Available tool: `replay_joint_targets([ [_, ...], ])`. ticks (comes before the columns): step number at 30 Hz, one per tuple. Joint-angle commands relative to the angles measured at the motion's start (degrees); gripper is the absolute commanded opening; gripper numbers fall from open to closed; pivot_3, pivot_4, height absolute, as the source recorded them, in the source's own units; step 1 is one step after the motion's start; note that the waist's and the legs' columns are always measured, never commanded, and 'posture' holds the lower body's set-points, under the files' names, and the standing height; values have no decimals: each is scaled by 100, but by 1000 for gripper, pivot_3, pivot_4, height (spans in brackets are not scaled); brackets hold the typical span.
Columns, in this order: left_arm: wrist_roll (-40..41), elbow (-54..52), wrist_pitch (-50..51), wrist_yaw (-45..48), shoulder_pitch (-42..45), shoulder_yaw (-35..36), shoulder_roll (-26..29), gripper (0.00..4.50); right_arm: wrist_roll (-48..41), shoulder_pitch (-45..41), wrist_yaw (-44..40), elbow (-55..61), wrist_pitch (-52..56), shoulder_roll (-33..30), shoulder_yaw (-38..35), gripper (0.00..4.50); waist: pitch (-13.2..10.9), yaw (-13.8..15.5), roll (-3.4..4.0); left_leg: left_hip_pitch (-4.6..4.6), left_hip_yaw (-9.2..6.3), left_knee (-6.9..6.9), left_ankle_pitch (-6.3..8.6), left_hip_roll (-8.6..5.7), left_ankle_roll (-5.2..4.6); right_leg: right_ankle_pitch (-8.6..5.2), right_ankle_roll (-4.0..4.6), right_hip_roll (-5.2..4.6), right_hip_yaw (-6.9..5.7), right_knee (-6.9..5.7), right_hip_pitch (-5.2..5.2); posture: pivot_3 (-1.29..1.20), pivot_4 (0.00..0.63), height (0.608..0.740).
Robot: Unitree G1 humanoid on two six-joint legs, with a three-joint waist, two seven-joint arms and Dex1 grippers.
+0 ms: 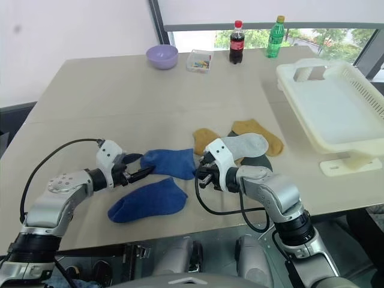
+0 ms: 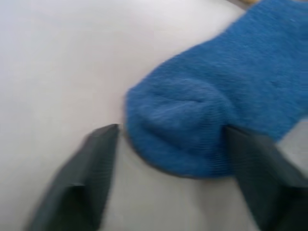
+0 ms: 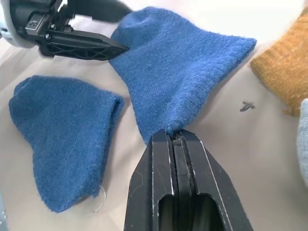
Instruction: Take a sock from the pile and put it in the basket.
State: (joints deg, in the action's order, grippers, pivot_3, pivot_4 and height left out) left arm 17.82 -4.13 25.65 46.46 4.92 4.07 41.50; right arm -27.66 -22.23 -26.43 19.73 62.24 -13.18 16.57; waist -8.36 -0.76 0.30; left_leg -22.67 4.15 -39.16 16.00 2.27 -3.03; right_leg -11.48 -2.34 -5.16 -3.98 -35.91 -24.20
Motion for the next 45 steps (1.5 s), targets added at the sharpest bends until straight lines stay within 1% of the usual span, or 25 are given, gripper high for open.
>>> replay_joint_targets([
  [1, -350, 344, 262, 84, -401, -459, 103, 1334, -4, -32, -9, 75, -126, 20, -50, 0, 6, -4, 10, 0, 0, 1, 0, 0, 0, 0, 0, 0, 0, 0, -1, 0, 150, 740],
  [4, -351, 322, 266, 47, -410, -446, 62, 187, 5, -33, -12, 73, -135, 18, -47, 0, 17, -5, 29, 0, 1, 3, 0, 2, 0, -2, -3, 1, 0, 0, -3, 0, 150, 740],
  [5, -347, 334, 266, 28, -409, -438, 47, 88, 11, -34, -14, 69, -139, 16, -47, 0, 20, -3, 34, 1, 0, 3, 0, 3, 0, -4, -7, 1, 0, -1, -3, 0, 150, 740],
  [8, -195, 338, 308, -21, -401, -319, -50, 88, 20, -38, -24, 67, -145, -2, -53, 0, 23, -3, 38, 2, -1, 3, 0, 6, 0, -10, -17, 3, 0, -2, -5, 0, 150, 740],
  [11, 342, 161, 438, 37, -379, 97, -269, 88, -17, -60, -37, 119, -110, -18, -97, 0, 22, -4, 38, -1, 0, 3, 0, 6, 0, -11, -17, 1, 0, -2, -8, 0, 150, 740],
  [14, 872, -62, 747, -6, -341, 569, -431, 88, -67, -109, -42, 198, -62, -20, -153, 0, 14, -3, 24, -27, 2, 3, 0, 5, 0, -2, -3, 1, 2, -1, -29, 0, 150, 740],
  [17, 1124, -140, 825, 28, -377, 863, -427, 88, -161, -206, -20, 279, 4, 51, -247, 0, 8, -4, 15, -47, 4, 4, 0, 3, 0, 3, 3, 5, 3, -1, -47, 0, 150, 740],
  [21, 1818, -604, 1215, 48, -569, 1440, -418, 88, -392, -393, 19, 435, 167, 214, -445, 0, -8, -39, -16, -82, 3, 4, -1, 2, 1, 9, -5, 12, 5, -1, -79, 0, 150, 740],
  [23, 2547, -977, 1628, 165, -796, 1957, -382, 88, -627, -456, -45, 626, 339, 256, -556, 0, -19, -23, -32, -116, 2, 3, -6, 5, 8, 17, -16, 17, 6, -5, -111, 0, 150, 740],
  [25, 3110, -1312, 1952, 286, -1075, 2343, -303, 88, -853, -486, -84, 767, 497, 299, -648, 0, -35, -24, -57, -120, 2, 4, -12, 8, 18, 16, -14, 18, 6, -5, -114, 0, 150, 740],
  [29, 3666, -1912, 1982, 607, -1827, 2892, -247, 88, -1183, -432, -96, 914, 748, 312, -715, 0, -49, -21, -69, -121, 7, 4, -14, 3, 23, 15, -12, 11, 9, 4, -112, 0, 150, 740],
  [32, 3868, -2280, 1906, 636, -2375, 3213, -313, 88, -1397, -307, -80, 1053, 948, 276, -658, 0, -54, -8, -73, -121, 8, 4, -12, 1, 20, 5, 4, 8, 11, 7, -113, 0, 150, 740],
  [36, 3850, -2616, 1766, 693, -3137, 3441, -411, 88, -1647, -99, 0, 1196, 1200, 317, -618, 0, -55, -9, -73, -120, 6, 4, -4, 1, 8, 2, 9, 10, 9, 2, -114, 0, 150, 740],
  [41, 3417, -2813, 1297, 920, -4016, 3411, -525, 88, -1980, 224, 126, 1394, 1538, 412, -591, 0, -56, -12, -72, -116, 7, 4, -4, 6, 8, 2, 10, 13, 9, 1, -121, 0, 150, 740],
  [45, 3279, -2804, 1073, 955, -4306, 3386, -588, 88, -2121, 472, 244, 1519, 1700, 453, -493, 0, -55, 8, -72, -120, 7, 4, -3, 6, 7, 2, 10, 12, 9, 1, -124, 0, 150, 740],
])
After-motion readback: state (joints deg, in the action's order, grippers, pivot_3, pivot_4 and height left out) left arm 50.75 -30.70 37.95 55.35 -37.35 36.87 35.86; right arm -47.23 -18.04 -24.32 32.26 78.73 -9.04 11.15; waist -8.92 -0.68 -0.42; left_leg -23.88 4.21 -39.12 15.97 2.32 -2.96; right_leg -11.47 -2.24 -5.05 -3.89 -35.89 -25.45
